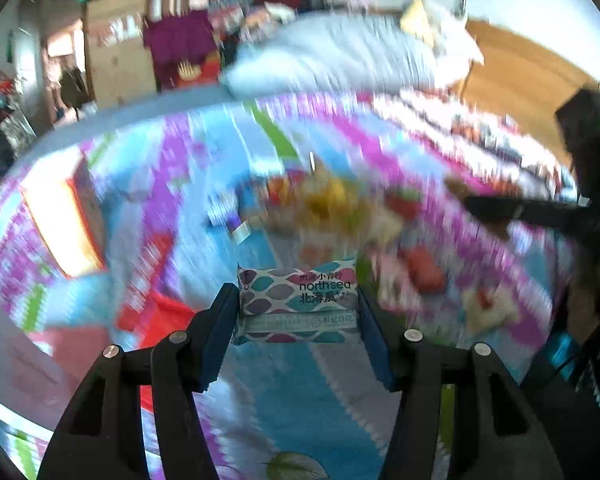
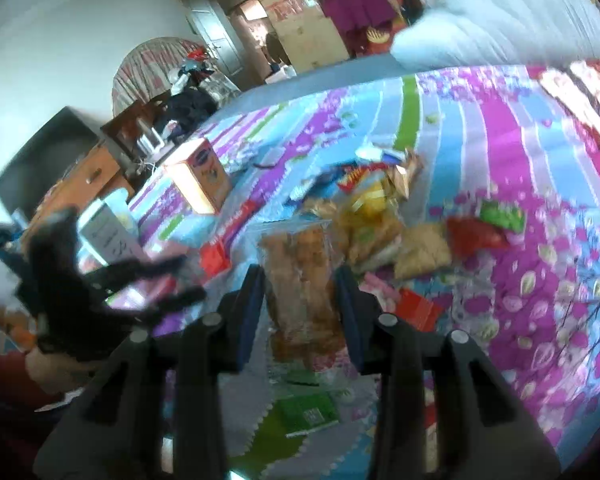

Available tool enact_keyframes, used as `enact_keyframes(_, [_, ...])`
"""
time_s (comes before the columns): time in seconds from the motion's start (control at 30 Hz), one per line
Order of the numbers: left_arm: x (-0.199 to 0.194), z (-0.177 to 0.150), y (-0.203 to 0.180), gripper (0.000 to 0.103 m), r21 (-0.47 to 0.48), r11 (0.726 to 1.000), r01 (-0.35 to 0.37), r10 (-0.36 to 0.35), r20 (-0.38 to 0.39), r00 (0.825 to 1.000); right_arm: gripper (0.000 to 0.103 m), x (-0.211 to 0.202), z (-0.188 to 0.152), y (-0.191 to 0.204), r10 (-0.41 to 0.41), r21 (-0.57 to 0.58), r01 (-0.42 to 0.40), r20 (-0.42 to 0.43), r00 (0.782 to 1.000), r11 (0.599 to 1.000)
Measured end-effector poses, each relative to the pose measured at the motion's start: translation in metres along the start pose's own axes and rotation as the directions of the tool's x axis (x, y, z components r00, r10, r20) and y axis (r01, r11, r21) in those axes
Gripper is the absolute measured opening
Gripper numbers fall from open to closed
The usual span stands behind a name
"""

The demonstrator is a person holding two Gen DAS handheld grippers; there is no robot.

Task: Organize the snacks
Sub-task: 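Grasp the patterned northsea packet with the left gripper while the right grasps a cracker bag, then carry both packets over the clear bowl and open both grippers to drop them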

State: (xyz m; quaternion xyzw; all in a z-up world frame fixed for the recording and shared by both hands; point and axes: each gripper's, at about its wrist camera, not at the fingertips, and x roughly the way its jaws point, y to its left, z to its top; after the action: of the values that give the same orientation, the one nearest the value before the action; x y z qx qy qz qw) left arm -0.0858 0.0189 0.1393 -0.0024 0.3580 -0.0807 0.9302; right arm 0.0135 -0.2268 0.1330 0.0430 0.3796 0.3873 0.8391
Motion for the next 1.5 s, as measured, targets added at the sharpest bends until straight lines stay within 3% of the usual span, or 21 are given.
enact_keyframes(0.2, [-0.073,0.045,0.032,0.061,-0.032,0.995,-0.096,0.100,0.140,0.985,0.037,-0.005,0.049,0.051,0.036,-0.109,-0.029,0.066,0.997,0.994])
enact_keyframes(0.4, [-0.147,0.059,0.107,0.061,-0.151,0.959,-0.238,0.266,0.206,0.942,0.037,0.012,0.102,0.137,0.137,-0.261,-0.110,0.089,0.986,0.959])
enact_keyframes(0.6, [-0.213,0.041,0.203,0.061,-0.305,0.870,-0.386,0.449,0.170,0.877,0.037,0.050,0.140,0.240,0.284,-0.370,-0.251,0.036,0.958,0.894])
enact_keyframes(0.8, [-0.258,0.002,0.291,0.061,-0.430,0.754,-0.497,0.582,0.086,0.809,0.037,0.103,0.148,0.338,0.353,-0.430,-0.354,-0.086,0.932,0.831])
enact_keyframes(0.97, [-0.287,-0.039,0.338,0.061,-0.516,0.675,-0.527,0.628,0.028,0.777,0.037,0.142,0.139,0.399,0.384,-0.431,-0.429,-0.193,0.903,0.794])
enact_keyframes(1.03, [-0.297,-0.055,0.350,0.061,-0.543,0.649,-0.533,0.637,0.006,0.771,0.037,0.156,0.134,0.417,0.387,-0.422,-0.450,-0.229,0.893,0.787])
enact_keyframes(1.17, [-0.299,-0.077,0.364,0.061,-0.568,0.629,-0.531,0.630,-0.028,0.776,0.037,0.171,0.125,0.434,0.387,-0.414,-0.472,-0.274,0.880,0.779])
enact_keyframes(1.5, [-0.291,-0.092,0.369,0.062,-0.580,0.627,-0.520,0.616,-0.039,0.787,0.037,0.188,0.102,0.458,0.356,-0.427,-0.473,-0.327,0.875,0.771])
